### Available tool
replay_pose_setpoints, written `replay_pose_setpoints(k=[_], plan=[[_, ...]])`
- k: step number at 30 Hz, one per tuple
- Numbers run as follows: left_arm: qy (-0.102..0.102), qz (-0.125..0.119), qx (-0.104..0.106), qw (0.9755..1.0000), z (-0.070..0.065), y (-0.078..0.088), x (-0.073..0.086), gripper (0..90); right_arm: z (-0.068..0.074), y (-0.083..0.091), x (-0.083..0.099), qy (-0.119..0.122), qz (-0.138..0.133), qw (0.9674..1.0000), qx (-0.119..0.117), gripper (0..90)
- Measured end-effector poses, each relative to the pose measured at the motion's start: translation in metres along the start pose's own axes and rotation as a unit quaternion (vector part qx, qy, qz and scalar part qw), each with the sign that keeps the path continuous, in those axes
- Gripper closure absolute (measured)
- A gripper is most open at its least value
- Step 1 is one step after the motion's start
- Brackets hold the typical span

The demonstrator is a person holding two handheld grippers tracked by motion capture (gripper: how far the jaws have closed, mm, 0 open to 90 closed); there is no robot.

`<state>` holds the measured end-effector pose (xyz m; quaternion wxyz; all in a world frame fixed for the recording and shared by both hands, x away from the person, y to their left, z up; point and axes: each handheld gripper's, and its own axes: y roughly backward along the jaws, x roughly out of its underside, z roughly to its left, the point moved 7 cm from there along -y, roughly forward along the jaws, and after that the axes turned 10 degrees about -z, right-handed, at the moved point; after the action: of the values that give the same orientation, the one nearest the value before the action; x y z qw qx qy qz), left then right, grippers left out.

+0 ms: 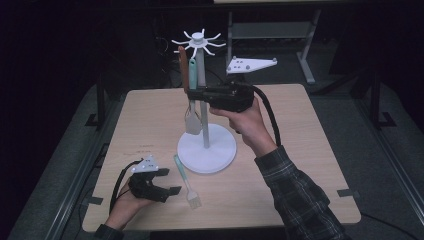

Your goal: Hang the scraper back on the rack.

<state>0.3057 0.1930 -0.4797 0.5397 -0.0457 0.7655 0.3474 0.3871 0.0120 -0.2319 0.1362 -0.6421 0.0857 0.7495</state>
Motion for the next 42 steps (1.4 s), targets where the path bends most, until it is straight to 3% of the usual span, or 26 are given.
replay_pose_setpoints(k=[29,33,37,41,42], plan=[[0.005,0.0,0.008,1.0,-0.001,0.001,0.0,15.4,-0.018,-0.006,-0.001,-0.022,0.001,0.9997,0.01,84.2],[-0.002,0.01,0.009,0.9999,-0.003,0.002,0.0,13.2,-0.018,-0.006,-0.001,-0.015,0.001,0.9998,0.009,83.6],[-0.01,0.008,0.013,0.9998,-0.005,0.004,-0.002,13.2,-0.018,-0.004,0.0,-0.002,0.0,0.9999,0.015,77.0],[-0.016,0.013,-0.001,0.9998,-0.003,0.005,-0.002,13.2,-0.02,0.001,0.003,0.01,0.007,0.9996,0.027,67.9],[-0.015,0.014,-0.003,0.9998,-0.003,0.005,-0.001,13.5,-0.021,0.004,0.005,0.014,0.011,0.9993,0.033,62.2]])
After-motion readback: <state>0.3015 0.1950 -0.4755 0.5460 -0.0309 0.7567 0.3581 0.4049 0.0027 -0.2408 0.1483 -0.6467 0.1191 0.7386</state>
